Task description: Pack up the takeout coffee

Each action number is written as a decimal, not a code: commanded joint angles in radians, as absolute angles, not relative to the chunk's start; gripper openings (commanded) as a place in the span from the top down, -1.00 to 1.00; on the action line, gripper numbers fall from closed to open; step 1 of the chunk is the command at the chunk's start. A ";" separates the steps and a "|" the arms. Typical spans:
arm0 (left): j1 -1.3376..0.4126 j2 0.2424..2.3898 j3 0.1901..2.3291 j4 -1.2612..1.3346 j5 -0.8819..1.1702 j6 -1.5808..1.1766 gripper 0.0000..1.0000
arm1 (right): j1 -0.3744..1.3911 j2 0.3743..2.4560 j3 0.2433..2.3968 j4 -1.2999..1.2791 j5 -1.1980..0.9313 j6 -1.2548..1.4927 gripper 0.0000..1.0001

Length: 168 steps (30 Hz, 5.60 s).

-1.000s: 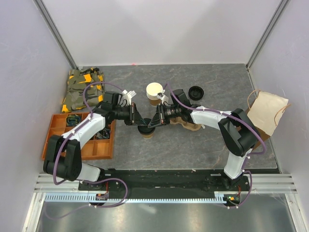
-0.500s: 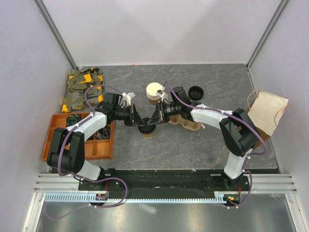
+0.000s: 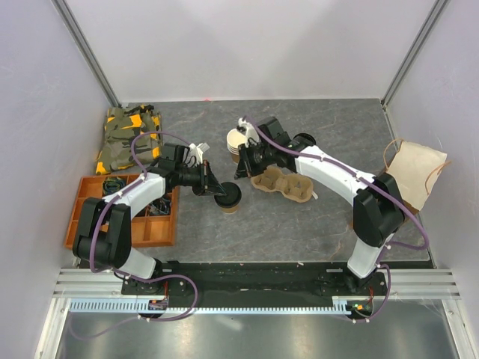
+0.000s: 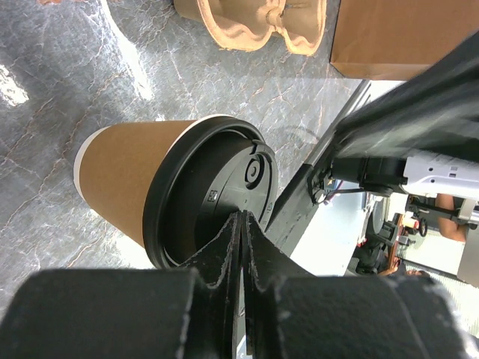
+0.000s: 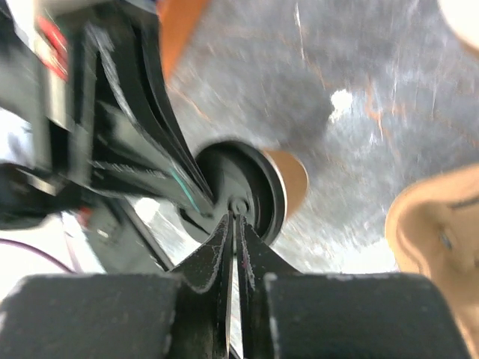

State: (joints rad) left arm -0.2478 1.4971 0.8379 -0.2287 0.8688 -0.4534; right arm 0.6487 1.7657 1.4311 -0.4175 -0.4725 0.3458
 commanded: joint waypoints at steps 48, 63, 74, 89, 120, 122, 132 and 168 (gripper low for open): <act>-0.242 1.528 0.851 -0.261 0.815 -0.430 0.88 | 0.796 1.803 1.522 -0.621 -0.360 0.198 0.76; -0.242 1.529 0.853 -0.264 0.815 -0.428 0.88 | 0.796 1.775 1.499 -0.623 -0.262 0.186 0.50; -0.242 1.536 0.854 -0.268 0.813 -0.420 0.88 | 0.796 1.859 1.428 -0.603 -0.296 0.207 0.65; -0.241 1.487 0.864 -0.262 0.839 -0.420 0.85 | 0.762 1.832 1.588 -0.598 -0.334 0.232 0.56; -0.322 1.379 1.020 -0.449 0.471 -0.180 0.76 | 0.716 1.878 1.471 -0.531 -0.439 0.350 0.53; -0.324 1.376 1.032 -0.454 0.445 -0.163 0.76 | 0.713 1.878 1.470 -0.531 -0.439 0.348 0.53; -0.344 1.330 1.134 -0.521 0.357 -0.069 0.63 | 0.712 1.873 1.470 -0.531 -0.446 0.350 0.49; -0.410 1.238 1.075 -0.551 0.471 -0.101 0.49 | 0.690 1.822 1.512 -0.532 -0.503 0.345 0.45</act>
State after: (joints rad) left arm -0.4065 1.3270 1.0634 -0.5426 0.3931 -0.0860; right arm 0.7036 1.8675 1.4651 -0.5316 -0.4622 0.3447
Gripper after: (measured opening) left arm 0.244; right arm 0.269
